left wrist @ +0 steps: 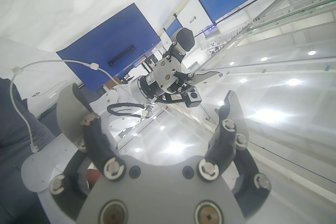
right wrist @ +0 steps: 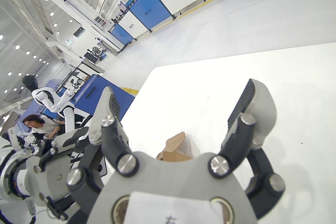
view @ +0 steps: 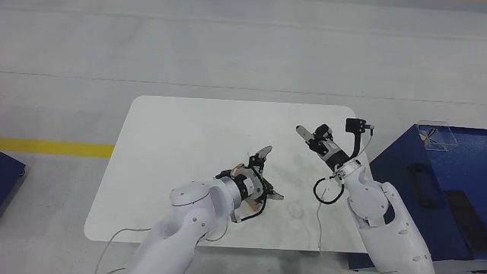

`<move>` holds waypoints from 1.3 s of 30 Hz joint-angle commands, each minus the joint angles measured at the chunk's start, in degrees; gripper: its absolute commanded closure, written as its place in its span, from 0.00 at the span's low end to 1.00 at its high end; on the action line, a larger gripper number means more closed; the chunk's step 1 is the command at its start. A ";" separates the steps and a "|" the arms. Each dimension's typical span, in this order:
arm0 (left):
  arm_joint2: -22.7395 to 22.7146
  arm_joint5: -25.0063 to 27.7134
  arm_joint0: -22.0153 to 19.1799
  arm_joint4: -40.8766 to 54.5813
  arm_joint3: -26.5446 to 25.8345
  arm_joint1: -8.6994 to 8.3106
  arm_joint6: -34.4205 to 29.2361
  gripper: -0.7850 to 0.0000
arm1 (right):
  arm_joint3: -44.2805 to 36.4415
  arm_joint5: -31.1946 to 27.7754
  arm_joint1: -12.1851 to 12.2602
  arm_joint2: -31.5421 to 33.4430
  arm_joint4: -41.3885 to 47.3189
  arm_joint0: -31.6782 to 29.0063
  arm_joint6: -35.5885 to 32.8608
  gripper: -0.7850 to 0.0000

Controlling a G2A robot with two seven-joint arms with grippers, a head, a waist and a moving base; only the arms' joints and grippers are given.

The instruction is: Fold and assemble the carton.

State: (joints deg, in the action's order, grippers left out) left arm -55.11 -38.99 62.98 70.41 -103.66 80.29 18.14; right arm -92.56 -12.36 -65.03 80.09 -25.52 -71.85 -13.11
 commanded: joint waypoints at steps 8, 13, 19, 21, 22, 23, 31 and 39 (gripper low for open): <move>9.87 -19.01 0.98 -21.09 -9.06 -2.33 21.40 0.00 | -3.22 -3.35 0.78 -5.93 -33.67 -1.90 1.23 0.00; 13.83 -19.01 -1.88 -11.55 0.39 -4.06 28.16 0.00 | -1.50 -6.27 1.21 -5.74 -38.92 -2.17 -0.42 0.00; 21.73 -19.01 -11.01 -4.94 11.08 -3.26 28.16 0.00 | 2.03 -6.40 0.94 -8.45 -43.75 -0.67 -1.67 0.00; 23.78 -19.01 -13.46 -2.70 13.68 -2.98 28.16 0.00 | 2.76 -6.03 0.76 -9.72 -45.46 -0.50 -1.27 0.00; 24.58 -19.01 -14.57 -1.75 14.83 -2.84 28.17 0.00 | 3.19 -5.99 0.66 -10.32 -45.89 -0.40 -1.19 0.00; 25.22 -19.01 -15.64 -1.33 16.00 -2.72 28.17 0.00 | 3.53 -5.91 0.57 -10.81 -46.31 -0.25 -0.99 0.00; 26.44 -15.87 -18.81 4.67 13.98 -2.93 31.31 0.00 | 5.64 -5.78 0.01 -13.13 -47.69 0.60 -0.03 0.00; 27.19 -10.10 -16.73 8.24 6.14 -7.24 37.08 0.00 | 6.40 -5.32 -0.50 -15.00 -49.17 1.53 -0.13 0.00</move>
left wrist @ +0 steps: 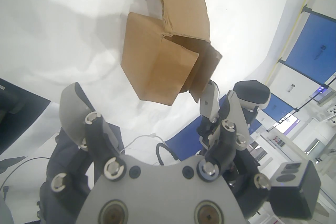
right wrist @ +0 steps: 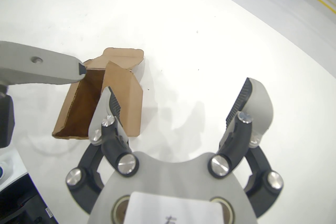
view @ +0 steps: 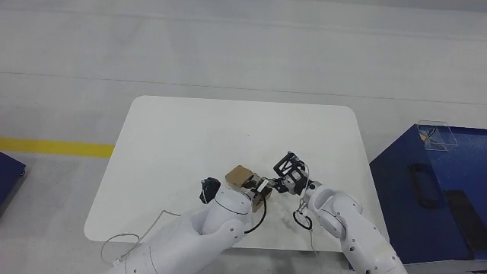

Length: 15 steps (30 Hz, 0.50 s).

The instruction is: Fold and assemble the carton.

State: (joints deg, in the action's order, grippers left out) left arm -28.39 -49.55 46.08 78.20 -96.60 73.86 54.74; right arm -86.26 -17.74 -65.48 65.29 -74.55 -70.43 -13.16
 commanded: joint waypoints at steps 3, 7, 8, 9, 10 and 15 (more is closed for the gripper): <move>2.95 0.86 -0.26 2.67 -1.58 -2.92 0.89 0.00 | 0.61 0.01 -0.24 -1.01 -0.97 0.49 -0.43 0.00; 7.18 3.20 -3.44 8.14 -2.40 -4.82 3.23 0.00 | 1.51 0.42 -0.55 -2.02 -1.82 1.18 -0.73 0.00; 8.49 4.07 -4.64 9.83 -2.28 -5.18 4.10 0.00 | 1.70 0.54 -0.63 -2.19 -1.85 1.33 -0.83 0.00; 9.96 5.08 -5.94 11.58 -2.33 -5.47 5.11 0.00 | 1.84 0.62 -0.70 -2.37 -1.96 1.49 -1.05 0.00; 11.52 5.87 -7.29 13.99 -2.22 -5.72 5.90 0.00 | 1.94 0.73 -0.76 -2.51 -2.09 1.65 -1.18 0.00; 18.65 8.07 -15.42 26.57 -0.11 -6.03 8.10 0.00 | 2.22 1.16 -0.96 -2.61 -2.57 2.23 -1.47 0.00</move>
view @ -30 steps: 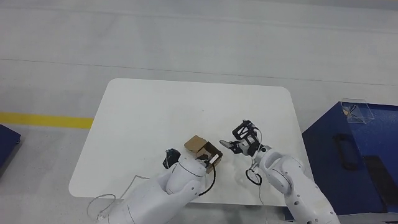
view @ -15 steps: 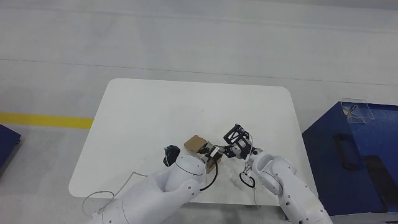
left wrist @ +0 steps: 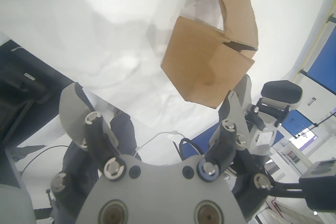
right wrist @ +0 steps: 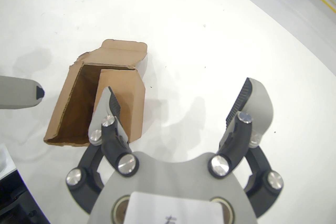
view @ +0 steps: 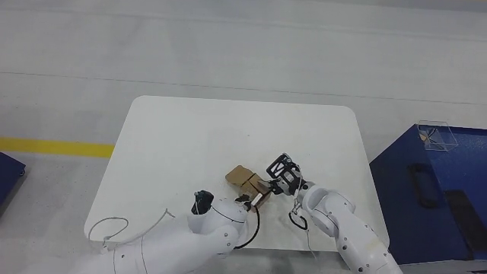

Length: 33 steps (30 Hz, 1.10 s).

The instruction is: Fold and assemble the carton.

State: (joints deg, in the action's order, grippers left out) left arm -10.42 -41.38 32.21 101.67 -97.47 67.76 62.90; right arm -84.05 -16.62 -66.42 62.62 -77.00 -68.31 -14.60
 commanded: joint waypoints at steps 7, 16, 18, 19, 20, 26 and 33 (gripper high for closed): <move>0.68 -1.46 -3.10 3.92 2.57 1.14 -1.43 0.00 | 0.21 0.38 -0.22 -0.04 -0.94 0.32 -0.34 0.00; 0.68 -3.68 -3.03 2.60 6.44 2.82 -3.65 0.00 | 0.40 0.91 -0.59 -0.54 -1.49 0.45 -0.42 0.00; 0.68 -4.45 -3.04 2.09 7.60 3.47 -4.42 0.00 | 0.41 1.03 -0.66 -0.50 -1.46 0.43 -0.39 0.00; 0.68 -4.68 -2.96 1.68 8.26 3.81 -4.65 0.00 | 0.40 1.14 -0.69 -0.48 -1.40 0.41 -0.37 0.00; 0.68 -4.95 -2.84 1.25 8.99 4.15 -4.92 0.00 | 0.41 1.17 -0.72 -0.48 -1.40 0.39 -0.42 0.00; 0.68 -6.08 -2.84 -0.03 12.72 6.02 -6.05 0.00 | 0.34 1.59 -0.91 -0.52 -1.85 0.51 -0.95 0.00; 0.68 -5.42 -3.40 -0.62 13.48 6.76 -5.39 0.00 | -0.06 2.77 -1.19 -0.51 -2.43 0.93 -1.40 0.00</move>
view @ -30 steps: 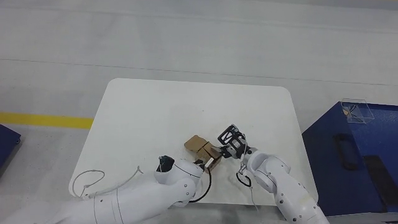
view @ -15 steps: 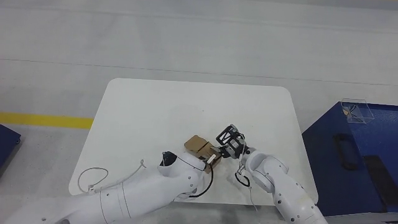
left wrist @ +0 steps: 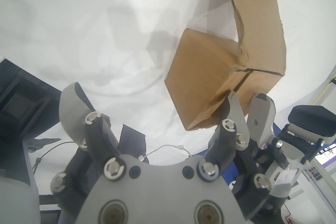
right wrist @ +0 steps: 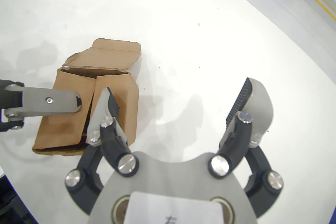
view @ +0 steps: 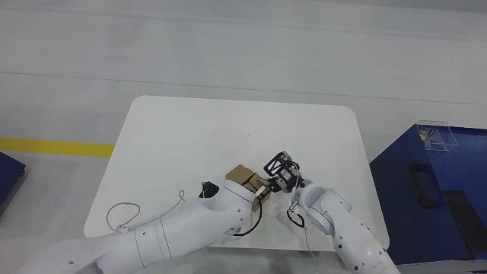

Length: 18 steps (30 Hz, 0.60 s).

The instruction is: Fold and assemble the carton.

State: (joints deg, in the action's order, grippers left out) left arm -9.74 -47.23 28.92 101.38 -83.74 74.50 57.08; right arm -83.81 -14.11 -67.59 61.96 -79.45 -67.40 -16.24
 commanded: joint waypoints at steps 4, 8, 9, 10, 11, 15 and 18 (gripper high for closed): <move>0.00 4.39 -0.91 0.24 -4.13 -0.79 4.40 0.00 | -2.69 1.14 0.08 2.48 2.89 -0.71 0.19 0.00; 0.00 6.87 -1.33 0.64 -5.66 -1.21 6.88 0.00 | -3.42 1.45 0.10 3.00 3.47 -0.80 0.22 0.00; 0.00 6.87 -1.33 0.64 -5.66 -1.21 6.88 0.00 | -3.42 1.45 0.10 3.00 3.47 -0.80 0.22 0.00; 0.00 6.87 -1.33 0.64 -5.66 -1.21 6.88 0.00 | -3.42 1.45 0.10 3.00 3.47 -0.80 0.22 0.00; 0.00 6.87 -1.33 0.64 -5.66 -1.21 6.88 0.00 | -3.70 1.66 0.06 3.49 4.99 -0.91 0.63 0.00; -2.76 11.78 -0.28 -6.63 -7.43 -2.29 0.56 0.00 | -3.48 2.90 -0.07 6.70 12.66 -0.56 -0.56 0.00; -5.20 18.14 2.89 -14.26 -8.95 -4.30 -7.98 0.00 | -2.69 2.92 -0.29 7.60 17.71 -0.24 -2.04 0.00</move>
State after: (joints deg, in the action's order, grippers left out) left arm -13.94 -32.17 30.41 90.83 -92.23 71.08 53.28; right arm -86.76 -10.96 -67.82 69.32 -63.76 -67.78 -17.68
